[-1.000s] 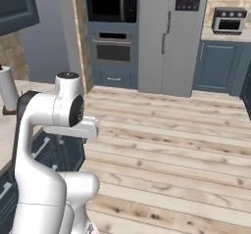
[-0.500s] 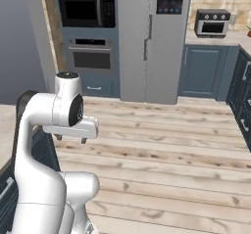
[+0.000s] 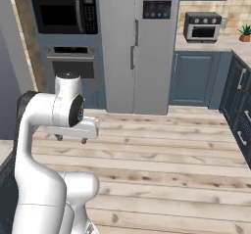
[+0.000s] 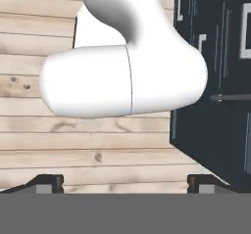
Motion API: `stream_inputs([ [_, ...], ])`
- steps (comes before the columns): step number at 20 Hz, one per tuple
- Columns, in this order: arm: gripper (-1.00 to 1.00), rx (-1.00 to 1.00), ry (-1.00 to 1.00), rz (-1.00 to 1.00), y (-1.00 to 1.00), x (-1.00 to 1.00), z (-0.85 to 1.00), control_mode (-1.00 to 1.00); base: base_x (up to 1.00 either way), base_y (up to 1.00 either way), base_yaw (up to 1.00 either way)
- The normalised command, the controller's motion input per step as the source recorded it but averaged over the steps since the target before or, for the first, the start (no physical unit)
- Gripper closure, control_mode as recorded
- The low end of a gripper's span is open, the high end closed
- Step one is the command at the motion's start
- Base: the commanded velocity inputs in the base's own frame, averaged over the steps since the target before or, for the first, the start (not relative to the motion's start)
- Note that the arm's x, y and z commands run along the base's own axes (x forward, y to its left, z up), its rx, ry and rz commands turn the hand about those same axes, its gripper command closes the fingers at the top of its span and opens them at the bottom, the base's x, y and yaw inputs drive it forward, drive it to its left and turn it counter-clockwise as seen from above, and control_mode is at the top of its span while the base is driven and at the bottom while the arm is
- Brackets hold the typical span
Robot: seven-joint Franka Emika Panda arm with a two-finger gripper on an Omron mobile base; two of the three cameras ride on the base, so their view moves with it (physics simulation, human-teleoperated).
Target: Place one of the steaks on the plate and the other in the bowl. Then place the bowl in the fridge.
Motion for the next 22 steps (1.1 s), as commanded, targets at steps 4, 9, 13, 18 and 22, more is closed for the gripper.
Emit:
stream_inputs([
  [4, -1.0, 0.0, 0.0, 0.0, 0.0, 0.0, 0.0, 1.0, 0.95, 0.33, -0.11],
  [9, -1.0, 0.0, 0.0, 0.0, 0.0, 0.0, 0.0, 1.0, 0.88, 0.32, -0.1],
  [13, -1.0, 0.0, 0.0, 0.0, 0.0, 0.0, 0.0, 1.0, 0.81, 0.26, -0.08],
  [18, -1.0, 0.0, 0.0, 0.0, 0.0, 0.0, 0.0, 1.0, 0.78, 0.27, -0.05],
  [22, -1.0, 0.0, 0.0, 0.0, 0.0, 0.0, 0.0, 1.0, 0.77, 0.29, -0.04],
])
